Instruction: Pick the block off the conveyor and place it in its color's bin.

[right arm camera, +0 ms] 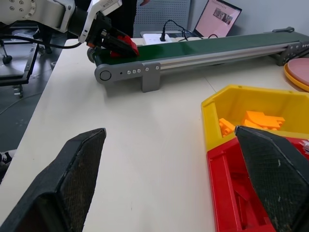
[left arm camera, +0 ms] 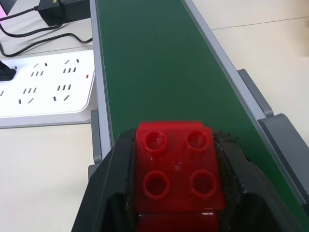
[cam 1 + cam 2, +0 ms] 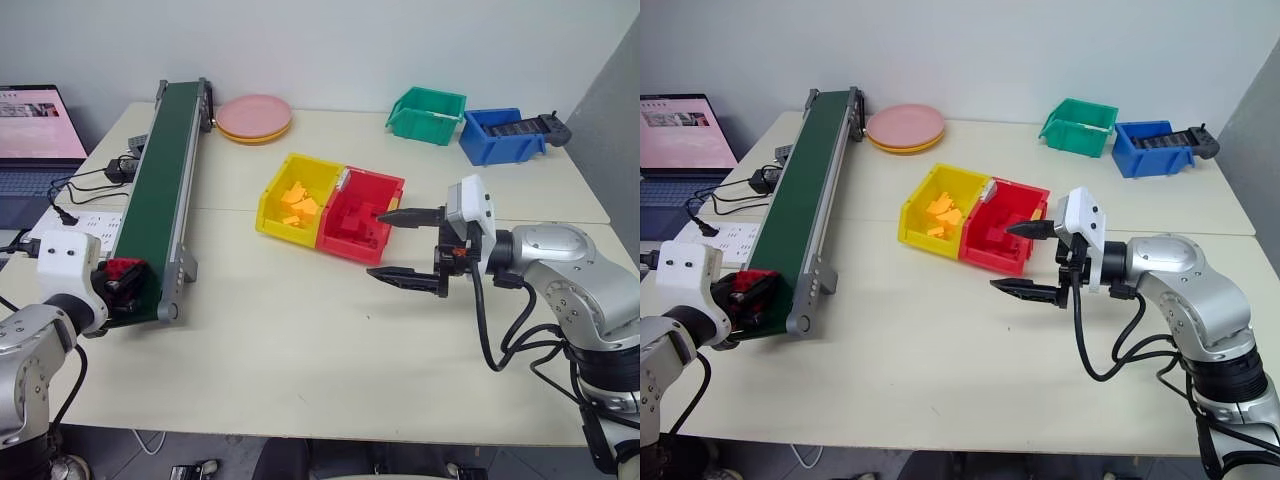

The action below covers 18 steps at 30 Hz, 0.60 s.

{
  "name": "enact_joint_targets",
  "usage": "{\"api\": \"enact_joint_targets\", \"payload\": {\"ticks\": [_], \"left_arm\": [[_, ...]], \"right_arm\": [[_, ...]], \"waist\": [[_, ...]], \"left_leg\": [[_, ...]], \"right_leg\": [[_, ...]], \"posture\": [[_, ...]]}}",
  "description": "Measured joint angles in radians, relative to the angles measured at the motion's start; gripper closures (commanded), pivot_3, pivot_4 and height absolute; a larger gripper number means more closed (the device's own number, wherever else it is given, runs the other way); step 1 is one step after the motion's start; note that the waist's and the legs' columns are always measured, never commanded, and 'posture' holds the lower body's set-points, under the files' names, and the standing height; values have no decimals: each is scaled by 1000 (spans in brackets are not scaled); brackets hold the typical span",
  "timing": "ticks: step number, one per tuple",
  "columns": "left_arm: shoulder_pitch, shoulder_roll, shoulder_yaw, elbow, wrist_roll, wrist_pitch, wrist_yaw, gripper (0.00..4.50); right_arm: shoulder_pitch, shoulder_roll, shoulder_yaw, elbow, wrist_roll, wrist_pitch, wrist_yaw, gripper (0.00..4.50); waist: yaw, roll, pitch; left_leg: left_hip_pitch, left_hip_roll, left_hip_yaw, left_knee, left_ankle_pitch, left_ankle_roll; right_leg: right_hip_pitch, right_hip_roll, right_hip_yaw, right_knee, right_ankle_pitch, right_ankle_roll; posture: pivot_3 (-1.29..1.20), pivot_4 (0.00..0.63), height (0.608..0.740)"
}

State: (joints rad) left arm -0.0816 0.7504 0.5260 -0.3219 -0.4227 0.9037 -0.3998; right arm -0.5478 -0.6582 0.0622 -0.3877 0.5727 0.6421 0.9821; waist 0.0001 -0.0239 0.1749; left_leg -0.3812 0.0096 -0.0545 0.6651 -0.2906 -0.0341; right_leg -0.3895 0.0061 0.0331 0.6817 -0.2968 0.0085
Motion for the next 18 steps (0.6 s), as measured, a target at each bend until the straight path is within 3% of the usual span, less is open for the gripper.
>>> {"api": "enact_joint_targets", "payload": {"ticks": [5, 8, 11, 18], "left_arm": [[-234, 54, -109, -24, -41, 22, -44, 2960], [-385, 47, -242, -8, -62, 21, -111, 2960], [-550, -28, -431, 61, -61, -3, -191, 2960], [-751, -227, -685, 330, 33, -154, -301, 2960]], "right_arm": [[-6, -31, -20, -4, 0, 3, -5, 0], [25, -75, -72, -37, 3, 18, -22, 0], [71, -111, -113, -80, 12, 47, -44, 0], [183, -193, -210, -161, 31, 111, -108, 0]], "waist": [[2, -1, 1], [3, -1, 1], [6, -2, 1], [-4, -1, 1]], "left_leg": [[-2, -1, 1, 0, 0, 0], [-2, -1, 2, 0, 0, 0], [-2, -2, 3, 1, 0, 0], [-2, -1, 4, 1, 0, 0]], "right_leg": [[0, -1, 1, -1, 0, 0], [0, -1, 2, -2, 0, 0], [0, 0, 2, -1, 0, 0], [-1, 2, 4, 0, 0, 0]], "posture": [[0, 150, 740], [0, 150, 740], [0, 150, 740], [0, 150, 740]]}}
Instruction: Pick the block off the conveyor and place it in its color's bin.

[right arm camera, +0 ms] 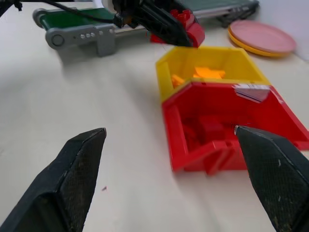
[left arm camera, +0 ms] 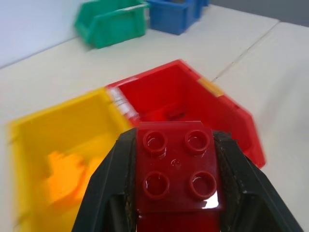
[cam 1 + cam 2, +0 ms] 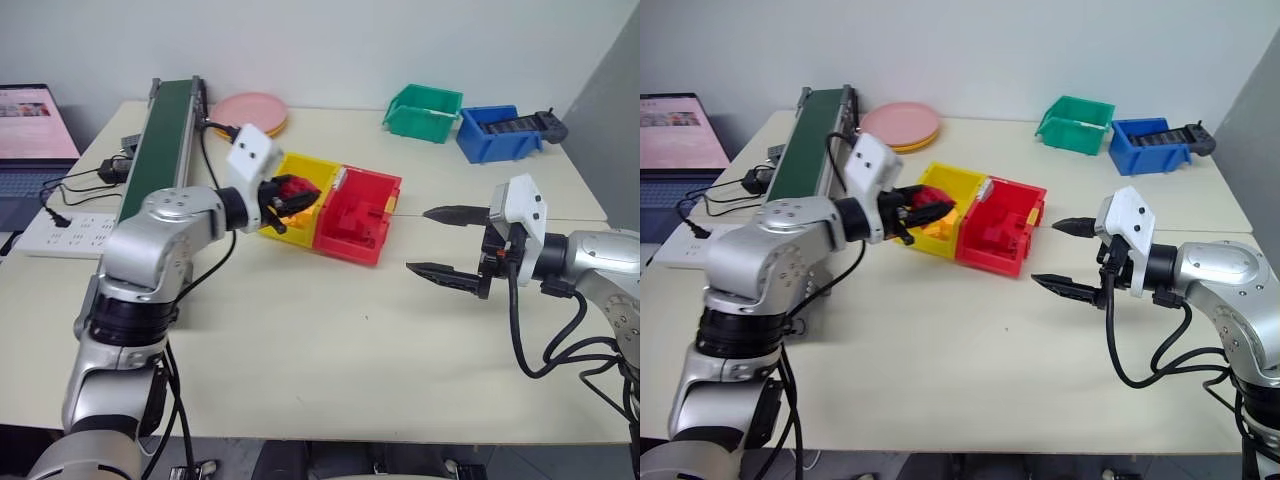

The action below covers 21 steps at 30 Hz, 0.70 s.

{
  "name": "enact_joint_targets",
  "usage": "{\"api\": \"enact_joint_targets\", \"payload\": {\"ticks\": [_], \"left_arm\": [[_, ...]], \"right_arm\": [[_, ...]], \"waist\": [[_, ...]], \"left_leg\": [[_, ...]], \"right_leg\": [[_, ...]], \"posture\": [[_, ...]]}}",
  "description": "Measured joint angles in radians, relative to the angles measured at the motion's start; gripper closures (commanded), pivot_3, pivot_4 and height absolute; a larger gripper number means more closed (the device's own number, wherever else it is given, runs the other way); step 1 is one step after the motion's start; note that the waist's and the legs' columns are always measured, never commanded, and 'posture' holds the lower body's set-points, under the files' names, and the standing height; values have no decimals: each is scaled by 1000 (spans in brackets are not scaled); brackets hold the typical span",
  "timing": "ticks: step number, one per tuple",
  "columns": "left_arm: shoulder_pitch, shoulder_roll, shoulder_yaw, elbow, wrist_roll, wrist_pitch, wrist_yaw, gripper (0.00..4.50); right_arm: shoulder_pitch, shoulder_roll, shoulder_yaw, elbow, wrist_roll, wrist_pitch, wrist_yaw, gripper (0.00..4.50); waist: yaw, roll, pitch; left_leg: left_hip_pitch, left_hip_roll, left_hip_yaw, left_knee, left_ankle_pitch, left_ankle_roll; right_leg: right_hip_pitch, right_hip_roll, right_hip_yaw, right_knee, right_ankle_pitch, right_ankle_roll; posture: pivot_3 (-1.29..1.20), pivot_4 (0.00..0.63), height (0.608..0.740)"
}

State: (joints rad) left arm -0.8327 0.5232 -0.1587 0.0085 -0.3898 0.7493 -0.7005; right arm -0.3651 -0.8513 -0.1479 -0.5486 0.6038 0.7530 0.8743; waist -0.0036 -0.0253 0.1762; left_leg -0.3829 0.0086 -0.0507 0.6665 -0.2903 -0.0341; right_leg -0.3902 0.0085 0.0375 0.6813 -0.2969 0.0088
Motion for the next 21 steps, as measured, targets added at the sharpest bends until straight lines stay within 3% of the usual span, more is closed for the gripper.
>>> {"api": "enact_joint_targets", "payload": {"ticks": [3, 8, 10, 12, 21], "left_arm": [[-83, -92, -76, 187, 80, -118, -28, 2960], [-153, -173, -95, 403, 157, -264, -60, 2960], [-174, -190, -100, 464, 182, -309, -75, 2259], [-189, -204, -100, 517, 210, -349, -76, 2055], [-210, -223, -87, 585, 246, -405, -123, 151]], "right_arm": [[59, -11, -65, -55, 13, 23, -34, 0], [119, -9, -107, -123, 48, 54, -87, 0], [132, -7, -109, -141, 59, 64, -106, 0], [144, -6, -111, -156, 70, 68, -118, 0], [154, -10, -118, -165, 86, 66, -157, 0]], "waist": [[2, 0, 0], [-3, 0, 0], [-3, -1, 0], [-2, -1, 0], [-2, -1, 0]], "left_leg": [[0, 0, 0, 0, 0, 0], [0, 0, 0, 0, 0, 0], [0, 0, 1, 0, 0, 0], [0, 0, 1, 1, 0, 0], [0, 0, 0, 1, 0, 0]], "right_leg": [[0, 0, 0, 0, 0, 0], [0, 0, 1, 0, 0, 0], [0, 0, 1, 0, 0, 0], [0, 0, 2, 0, 0, 0], [0, 0, 1, 0, 0, 0]], "posture": [[0, 150, 740], [0, 150, 740], [0, 150, 740], [0, 150, 740], [0, 150, 740]]}}
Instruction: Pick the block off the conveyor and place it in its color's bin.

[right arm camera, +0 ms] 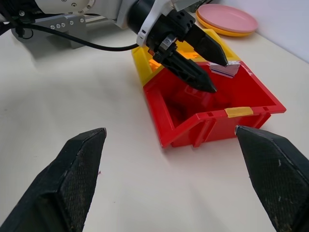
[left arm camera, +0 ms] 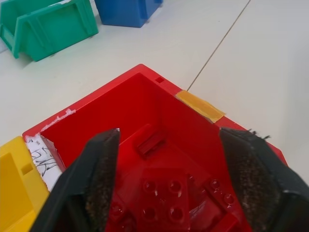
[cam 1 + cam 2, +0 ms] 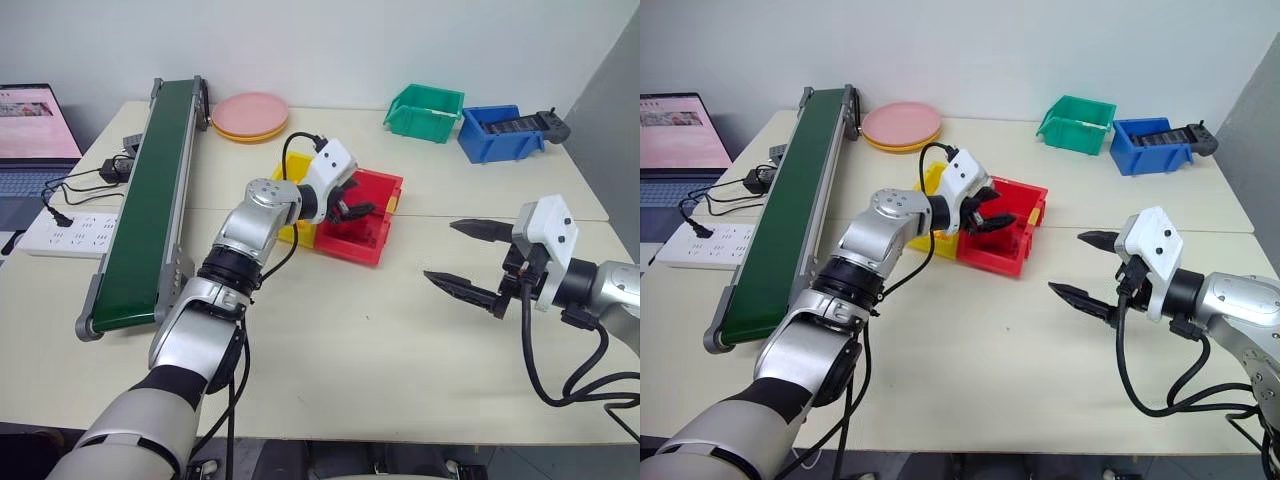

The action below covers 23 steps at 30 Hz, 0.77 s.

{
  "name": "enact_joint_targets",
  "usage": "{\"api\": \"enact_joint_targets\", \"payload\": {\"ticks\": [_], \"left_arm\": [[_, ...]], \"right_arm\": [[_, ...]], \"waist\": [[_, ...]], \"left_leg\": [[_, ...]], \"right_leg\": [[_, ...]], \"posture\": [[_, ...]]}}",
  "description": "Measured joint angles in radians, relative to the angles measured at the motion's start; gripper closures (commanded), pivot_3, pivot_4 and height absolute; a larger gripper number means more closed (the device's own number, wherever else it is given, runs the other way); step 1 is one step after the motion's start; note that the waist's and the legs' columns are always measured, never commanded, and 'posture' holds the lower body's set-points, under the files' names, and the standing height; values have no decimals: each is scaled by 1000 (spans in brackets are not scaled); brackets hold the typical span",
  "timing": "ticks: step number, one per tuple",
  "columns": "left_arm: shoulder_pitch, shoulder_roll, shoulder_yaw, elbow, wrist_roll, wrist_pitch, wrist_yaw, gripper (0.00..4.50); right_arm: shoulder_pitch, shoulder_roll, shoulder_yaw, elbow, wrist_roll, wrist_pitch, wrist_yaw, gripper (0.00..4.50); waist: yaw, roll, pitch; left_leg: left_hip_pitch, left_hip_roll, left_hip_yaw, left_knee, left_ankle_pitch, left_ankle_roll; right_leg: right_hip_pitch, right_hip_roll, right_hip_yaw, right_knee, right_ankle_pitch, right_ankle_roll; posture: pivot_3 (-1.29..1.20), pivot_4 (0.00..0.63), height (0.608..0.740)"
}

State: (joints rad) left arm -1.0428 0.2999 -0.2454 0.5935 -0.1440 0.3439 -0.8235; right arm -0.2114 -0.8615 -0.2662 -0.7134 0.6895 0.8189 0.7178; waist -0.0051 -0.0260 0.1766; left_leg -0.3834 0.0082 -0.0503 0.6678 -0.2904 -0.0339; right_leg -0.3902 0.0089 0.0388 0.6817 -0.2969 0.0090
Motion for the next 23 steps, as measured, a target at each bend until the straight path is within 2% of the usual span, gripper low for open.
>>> {"api": "enact_joint_targets", "payload": {"ticks": [1, 4, 8, 10, 14, 18, 20, 23], "left_arm": [[1, 2, 7, -17, -2, 2, -6, 25], [7, 20, 27, -92, -2, 21, 5, 25], [93, 112, 86, -280, -4, 59, 19, 25], [193, 181, 122, -403, 4, 82, 42, 25], [356, 258, 199, -510, 6, 158, 90, 25], [490, 298, 296, -647, -13, 197, 128, 25], [605, 305, 378, -741, -40, 242, 160, 25], [657, 299, 418, -806, -71, 287, 189, 25]], "right_arm": [[0, -1, 1, 1, -1, -4, 0, 0], [-6, 0, 10, 13, -9, -21, -1, 0], [-14, 7, 29, 45, -56, -89, -1, 0], [-17, 35, 61, 79, -119, -176, 0, 0], [-8, 88, 95, 160, -201, -305, 2, 0], [-17, 107, 111, 219, -204, -366, 45, 0], [-23, 126, 123, 272, -205, -393, 64, 0], [-36, 133, 136, 311, -208, -416, 83, 0]], "waist": [[0, 0, 0], [0, 0, 0], [-12, 0, 0], [-16, 0, 0], [-20, 0, 0], [-17, 0, 0], [-18, 0, 0], [-10, 0, 0]], "left_leg": [[0, 0, 0, 0, 0, 0], [0, 0, 0, 0, 0, 0], [1, 1, 0, -1, 0, 0], [2, 2, 0, 0, 0, 0], [1, 2, -1, 2, 0, 0], [1, 2, -1, 3, 0, 0], [1, 2, -1, 3, 0, 0], [1, 2, -2, 4, 0, 0]], "right_leg": [[0, 0, 0, 0, 0, 0], [0, 0, 0, 0, 0, 0], [0, 1, 1, 1, 0, 0], [0, 1, 1, 1, 0, 0], [0, 1, 0, 3, 0, 0], [1, 1, 0, 2, 0, 0], [1, 0, 0, 1, 0, 0], [1, 0, -2, 3, 0, 0]], "posture": [[0, 150, 740], [0, 150, 740], [0, 150, 740], [0, 150, 740], [0, 150, 740], [0, 150, 740], [0, 150, 740], [0, 150, 740]]}}
